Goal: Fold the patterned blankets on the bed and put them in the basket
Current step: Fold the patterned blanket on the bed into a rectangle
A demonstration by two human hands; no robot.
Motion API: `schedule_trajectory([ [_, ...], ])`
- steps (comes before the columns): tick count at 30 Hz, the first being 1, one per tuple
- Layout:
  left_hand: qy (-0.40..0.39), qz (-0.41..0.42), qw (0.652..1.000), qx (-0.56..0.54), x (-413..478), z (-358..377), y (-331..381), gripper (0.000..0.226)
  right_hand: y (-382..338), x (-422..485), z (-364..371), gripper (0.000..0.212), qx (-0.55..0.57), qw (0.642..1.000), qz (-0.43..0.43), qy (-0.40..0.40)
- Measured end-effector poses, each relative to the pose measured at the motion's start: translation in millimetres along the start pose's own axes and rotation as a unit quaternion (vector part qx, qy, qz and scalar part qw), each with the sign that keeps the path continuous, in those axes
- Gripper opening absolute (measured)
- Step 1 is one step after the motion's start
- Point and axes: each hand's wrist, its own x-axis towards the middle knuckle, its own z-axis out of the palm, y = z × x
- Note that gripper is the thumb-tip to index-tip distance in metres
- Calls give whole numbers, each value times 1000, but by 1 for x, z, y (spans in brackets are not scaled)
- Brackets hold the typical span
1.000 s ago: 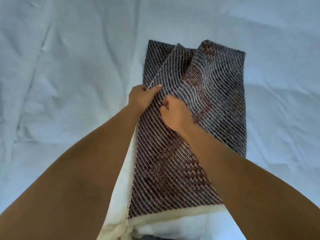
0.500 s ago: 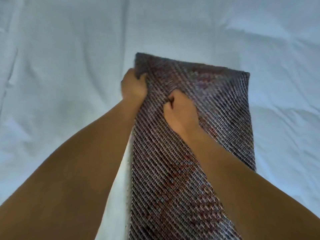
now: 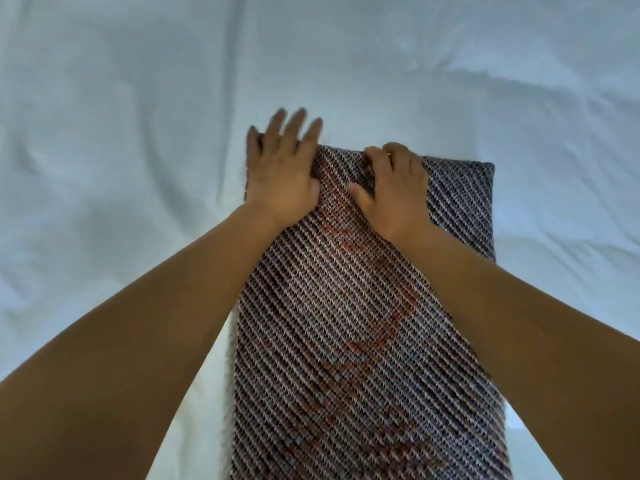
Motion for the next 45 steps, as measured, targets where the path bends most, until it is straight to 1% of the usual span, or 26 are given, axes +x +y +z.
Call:
schedule_trajectory([
  [2, -58, 73, 995, 24, 12, 8, 14, 62, 3, 4, 6, 58, -15, 999, -33, -8],
  [4, -96, 92, 990, 44, 18, 19, 20, 55, 13, 7, 13, 57, -41, 996, -72, -29],
  [6, -104, 75, 990, 55, 21, 29, 16, 56, 38, 11, 17, 59, -67, 993, -81, -60],
  [8, -99, 54, 992, 48, 21, 37, 7, 60, 75, 15, 19, 65, -82, 993, -40, -74],
  [10, -94, 34, 994, 47, 22, 44, 1, 66, 110, 18, 18, 69, -87, 994, -1, -68],
  [13, -98, 9, 994, 55, 28, 52, 2, 70, 137, 27, 17, 74, -82, 995, 1, -57],
  [15, -99, 12, 991, 85, 36, 51, 7, 73, 142, 34, 19, 78, -77, 995, -6, -67],
  [17, -103, 41, 987, 116, 45, 43, 12, 72, 142, 37, 18, 78, -75, 994, -10, -83],
  [20, -162, 115, 972, 122, 61, 30, 15, 67, 141, 37, 11, 74, -82, 992, -37, -87],
  [21, -188, 124, 967, 117, 65, 26, 16, 66, 139, 36, 9, 71, -81, 992, -56, -81],
  [23, -239, 107, 959, 110, 72, 18, 21, 61, 134, 34, 3, 65, -79, 990, -88, -73],
  [26, -268, 83, 952, 124, 77, 6, 29, 64, 127, 31, -9, 57, -84, 989, -106, -68],
  [30, -246, 58, 948, 193, 68, -23, 27, 74, 117, 11, -31, 44, -130, 982, -133, 11],
  [32, -243, 48, 946, 208, 56, -39, 24, 71, 109, -6, -44, 36, -123, 984, -124, 35],
  [34, -232, 55, 949, 209, 40, -53, 25, 64, 102, -27, -56, 32, -130, 985, -105, 37],
  [37, -165, 75, 966, 183, 7, -74, 32, 53, 92, -59, -76, 29, -129, 985, -102, 54],
  [39, -127, 74, 978, 151, -22, -91, 39, 50, 83, -83, -90, 31, -130, 985, -97, 66],
  [43, -66, 65, 992, 81, -90, -117, 52, 39, 68, -140, -112, 33, -136, 983, -98, 81],
  [45, -48, 67, 994, 69, -130, -128, 62, 35, 63, -176, -122, 33, -134, 982, -99, 91],
])
